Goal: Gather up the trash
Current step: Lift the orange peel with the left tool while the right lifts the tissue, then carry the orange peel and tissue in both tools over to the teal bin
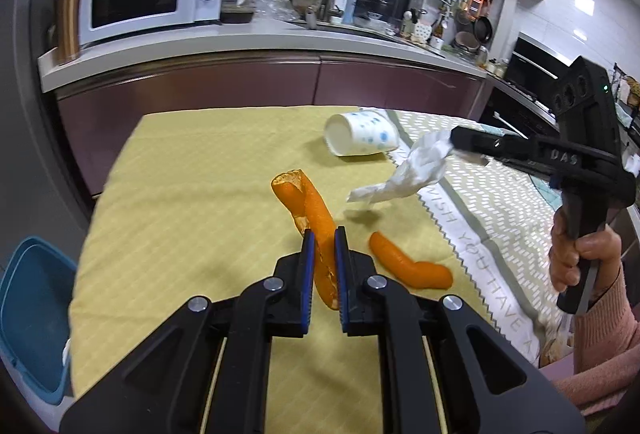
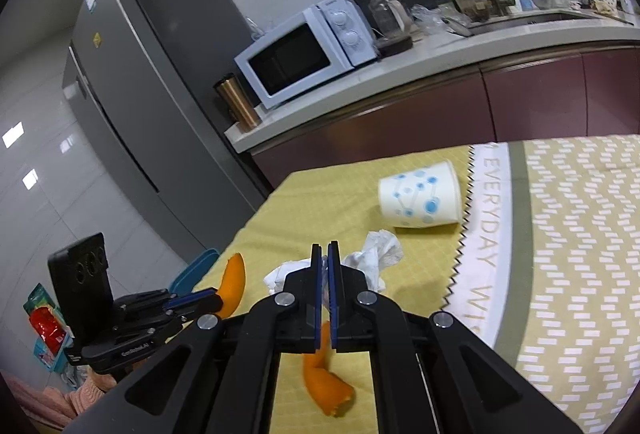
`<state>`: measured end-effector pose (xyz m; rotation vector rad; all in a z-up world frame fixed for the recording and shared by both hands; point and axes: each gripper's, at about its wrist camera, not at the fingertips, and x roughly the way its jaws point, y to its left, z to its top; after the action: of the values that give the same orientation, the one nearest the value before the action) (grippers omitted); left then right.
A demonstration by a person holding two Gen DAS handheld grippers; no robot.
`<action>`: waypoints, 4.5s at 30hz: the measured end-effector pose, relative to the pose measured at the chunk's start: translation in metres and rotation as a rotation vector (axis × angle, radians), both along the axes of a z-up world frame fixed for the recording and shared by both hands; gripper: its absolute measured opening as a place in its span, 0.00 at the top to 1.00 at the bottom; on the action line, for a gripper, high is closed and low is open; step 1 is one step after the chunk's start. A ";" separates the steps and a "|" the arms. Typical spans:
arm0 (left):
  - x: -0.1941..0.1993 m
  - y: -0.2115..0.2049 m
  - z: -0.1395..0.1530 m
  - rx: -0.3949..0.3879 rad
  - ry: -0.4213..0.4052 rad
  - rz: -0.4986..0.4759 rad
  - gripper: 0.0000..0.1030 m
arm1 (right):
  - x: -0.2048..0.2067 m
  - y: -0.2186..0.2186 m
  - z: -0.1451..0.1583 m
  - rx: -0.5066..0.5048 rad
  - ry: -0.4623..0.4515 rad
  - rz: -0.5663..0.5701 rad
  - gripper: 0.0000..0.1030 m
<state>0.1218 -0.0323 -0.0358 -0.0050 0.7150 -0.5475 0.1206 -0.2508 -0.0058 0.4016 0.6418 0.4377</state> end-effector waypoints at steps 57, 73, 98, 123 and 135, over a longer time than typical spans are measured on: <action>-0.033 0.121 -0.006 0.039 0.010 0.216 0.90 | 0.022 0.127 -0.032 -0.203 0.125 0.226 0.99; -0.039 0.147 -0.011 0.028 0.018 0.259 0.90 | 0.031 0.152 -0.059 -0.397 0.198 0.235 0.59; -0.049 0.170 0.001 0.034 -0.012 0.309 0.90 | 0.020 0.188 -0.006 -0.214 0.036 0.356 0.89; -0.059 0.217 0.008 0.030 -0.033 0.408 0.90 | 0.027 0.251 0.003 -0.194 0.015 0.492 0.89; -0.054 0.240 0.005 0.035 -0.025 0.460 0.90 | 0.034 0.283 0.005 -0.191 0.013 0.561 0.89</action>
<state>0.0681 0.2075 -0.0305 -0.1265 0.6714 -0.0946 0.1543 0.0325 -0.0010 0.0341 0.8015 0.8985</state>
